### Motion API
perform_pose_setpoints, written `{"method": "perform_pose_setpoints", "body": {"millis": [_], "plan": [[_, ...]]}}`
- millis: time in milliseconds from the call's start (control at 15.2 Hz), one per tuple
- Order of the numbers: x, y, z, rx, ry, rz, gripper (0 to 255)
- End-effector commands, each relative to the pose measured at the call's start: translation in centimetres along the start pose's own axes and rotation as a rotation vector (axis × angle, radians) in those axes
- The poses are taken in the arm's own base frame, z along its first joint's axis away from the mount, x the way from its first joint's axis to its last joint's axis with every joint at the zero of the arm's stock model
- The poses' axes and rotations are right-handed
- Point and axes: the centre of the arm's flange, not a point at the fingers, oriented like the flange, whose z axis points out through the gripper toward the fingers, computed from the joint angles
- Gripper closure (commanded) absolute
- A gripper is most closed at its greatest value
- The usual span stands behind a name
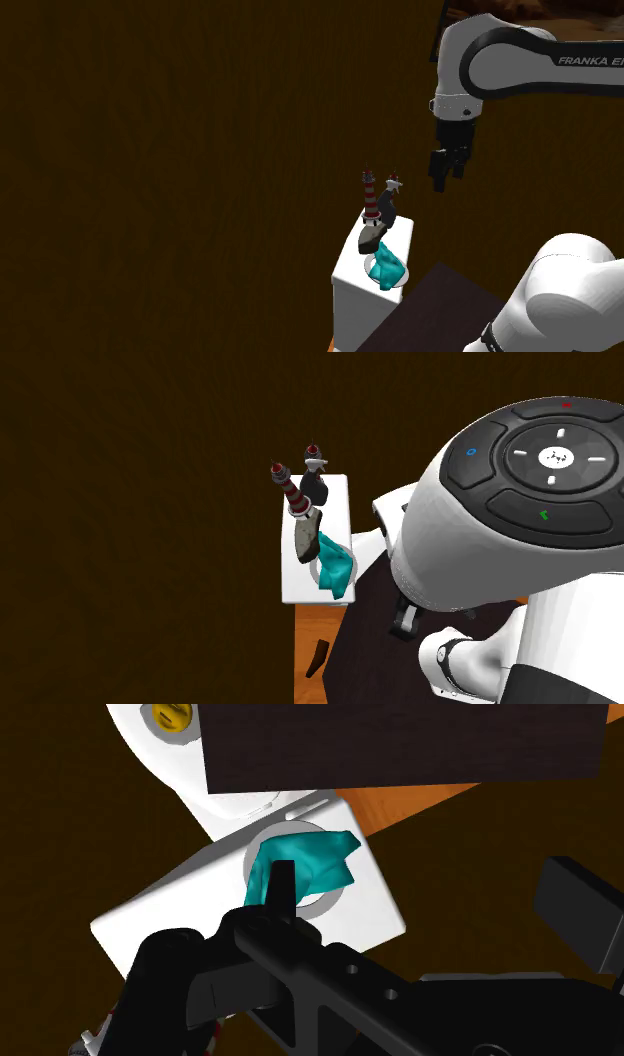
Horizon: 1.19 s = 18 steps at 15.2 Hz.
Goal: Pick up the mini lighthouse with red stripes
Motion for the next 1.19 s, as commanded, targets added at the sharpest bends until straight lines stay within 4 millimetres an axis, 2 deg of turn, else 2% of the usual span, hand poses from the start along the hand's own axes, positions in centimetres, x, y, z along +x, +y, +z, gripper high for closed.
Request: {"method": "perform_pose_setpoints", "body": {"millis": [0, 528, 1122], "plan": [[0.0, 0.0, 0.0, 0.000, 0.000, 0.000, 0], [4.7, 6.8, 4.9, -0.023, 0.104, -0.170, 0], [11.8, 13.3, 9.5, -0.049, 0.220, -0.360, 0]]}}
